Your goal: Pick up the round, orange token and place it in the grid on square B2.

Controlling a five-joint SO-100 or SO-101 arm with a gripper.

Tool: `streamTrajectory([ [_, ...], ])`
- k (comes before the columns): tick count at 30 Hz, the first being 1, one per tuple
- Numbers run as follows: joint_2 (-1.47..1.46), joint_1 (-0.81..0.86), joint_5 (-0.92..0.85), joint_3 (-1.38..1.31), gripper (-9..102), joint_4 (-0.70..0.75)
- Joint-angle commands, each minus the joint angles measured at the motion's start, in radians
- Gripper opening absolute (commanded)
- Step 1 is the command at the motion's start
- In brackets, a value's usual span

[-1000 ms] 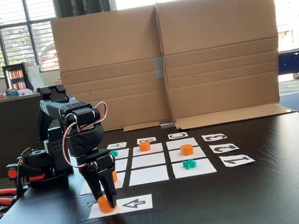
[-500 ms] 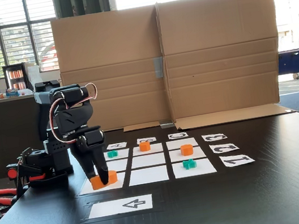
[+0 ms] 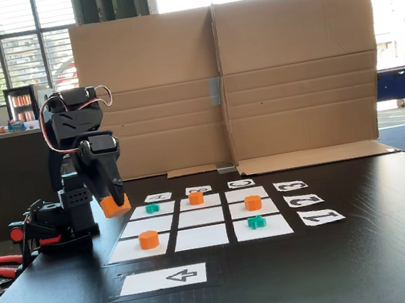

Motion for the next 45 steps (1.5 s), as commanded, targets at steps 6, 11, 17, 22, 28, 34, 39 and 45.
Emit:
streamTrajectory([
  [6, 0.130, -0.107, -0.012, 0.020, -1, 0.012],
  [11, 0.193, -0.239, -0.015, 0.089, -1, 0.012],
  [17, 0.259, -0.437, -0.020, 0.176, -1, 0.012],
  [22, 0.310, -0.598, -0.017, 0.215, -1, 0.040],
  [28, 0.368, -0.796, -0.006, 0.314, -1, 0.037],
  [34, 0.394, -0.953, 0.043, 0.439, -1, 0.028],
  [39, 0.394, -1.011, 0.092, 0.528, -1, -0.006],
  [45, 0.364, -1.063, 0.101, 0.623, -1, -0.064],
])
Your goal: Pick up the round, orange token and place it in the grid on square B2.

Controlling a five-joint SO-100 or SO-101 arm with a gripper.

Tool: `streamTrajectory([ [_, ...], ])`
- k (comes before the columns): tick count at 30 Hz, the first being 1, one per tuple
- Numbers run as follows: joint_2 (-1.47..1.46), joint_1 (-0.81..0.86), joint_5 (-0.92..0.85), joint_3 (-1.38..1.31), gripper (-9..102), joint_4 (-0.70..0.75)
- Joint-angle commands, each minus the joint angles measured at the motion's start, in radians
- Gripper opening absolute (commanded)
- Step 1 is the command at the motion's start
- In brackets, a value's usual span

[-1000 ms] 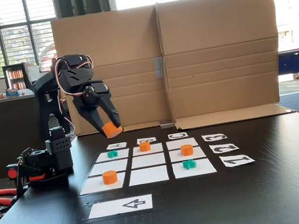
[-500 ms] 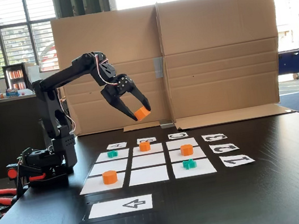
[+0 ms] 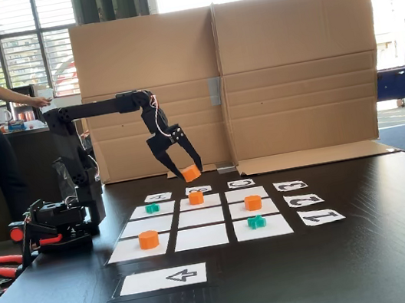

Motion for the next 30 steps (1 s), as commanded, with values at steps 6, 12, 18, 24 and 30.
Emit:
streamTrajectory([
  [6, -0.078, -0.034, 0.026, 0.029, -1, -0.075],
  [12, -0.193, -0.040, 0.029, 0.023, -1, -0.127],
  [18, -0.262, -0.037, 0.038, 0.020, -1, -0.164],
  [24, -0.318, -0.035, 0.038, 0.018, -1, -0.189],
  [30, -0.342, -0.026, 0.038, 0.021, 0, -0.204],
])
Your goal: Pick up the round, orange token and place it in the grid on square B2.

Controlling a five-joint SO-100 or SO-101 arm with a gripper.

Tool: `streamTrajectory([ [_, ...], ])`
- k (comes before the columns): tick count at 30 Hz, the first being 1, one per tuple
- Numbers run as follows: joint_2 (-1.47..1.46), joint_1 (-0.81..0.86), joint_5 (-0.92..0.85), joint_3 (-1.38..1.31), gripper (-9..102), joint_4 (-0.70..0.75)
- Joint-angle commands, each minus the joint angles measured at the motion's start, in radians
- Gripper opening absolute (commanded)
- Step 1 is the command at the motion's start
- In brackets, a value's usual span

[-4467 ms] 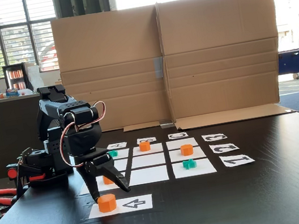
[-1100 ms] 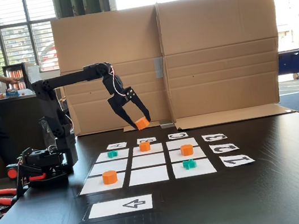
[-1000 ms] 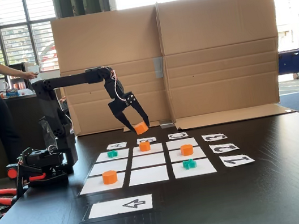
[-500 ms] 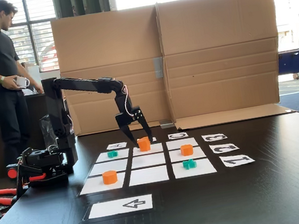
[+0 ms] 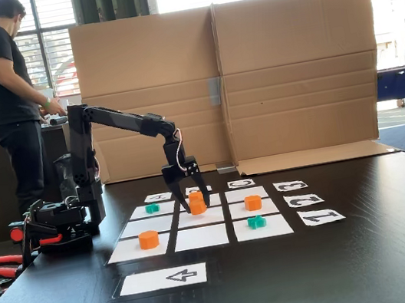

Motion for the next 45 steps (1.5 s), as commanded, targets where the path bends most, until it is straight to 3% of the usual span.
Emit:
streamTrajectory([
  [1, 0.005, 0.008, 0.005, -0.008, 2, -0.009],
  [3, 0.002, 0.009, 0.005, -0.006, 7, -0.014],
  [8, 0.003, 0.014, 0.017, 0.015, 32, -0.021],
  [19, 0.173, 0.028, 0.021, 0.153, 63, -0.109],
  [28, 0.549, 0.061, -0.014, 0.434, 69, -0.287],
  [31, 0.695, 0.107, -0.009, 0.522, 68, -0.341],
  [34, 0.856, 0.189, -0.011, 0.595, 57, -0.403],
  [37, 0.989, 0.307, -0.014, 0.621, 30, -0.425],
  [39, 1.075, 0.413, -0.009, 0.641, 3, -0.462],
  [45, 1.298, 0.792, 0.000, 0.709, -1, -0.463],
])
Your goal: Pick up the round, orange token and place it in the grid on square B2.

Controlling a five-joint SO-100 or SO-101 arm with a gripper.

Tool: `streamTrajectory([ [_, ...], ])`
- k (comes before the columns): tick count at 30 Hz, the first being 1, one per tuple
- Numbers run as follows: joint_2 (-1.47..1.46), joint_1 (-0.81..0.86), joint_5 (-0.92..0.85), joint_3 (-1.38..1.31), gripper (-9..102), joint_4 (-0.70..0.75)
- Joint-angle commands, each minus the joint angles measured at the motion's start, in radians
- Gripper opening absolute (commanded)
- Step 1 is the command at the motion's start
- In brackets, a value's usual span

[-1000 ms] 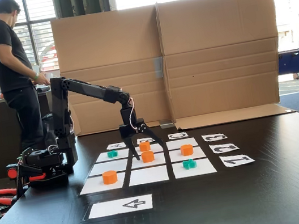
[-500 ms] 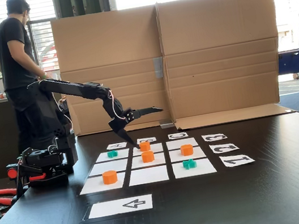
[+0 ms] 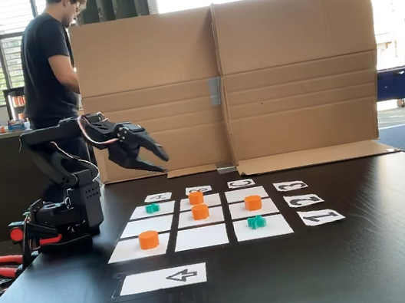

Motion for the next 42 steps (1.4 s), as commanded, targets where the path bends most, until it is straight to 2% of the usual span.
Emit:
streamTrajectory([
  [1, 0.118, 0.206, 0.005, 0.032, -1, -0.008],
  [9, 0.548, 0.707, 0.005, 0.341, -1, 0.002],
  [17, 0.660, 0.977, 0.002, 0.479, -1, 0.028],
  [25, 0.696, 1.088, 0.000, 0.571, -1, 0.040],
  [42, 0.696, 1.104, 0.029, 0.571, -1, 0.037],
])
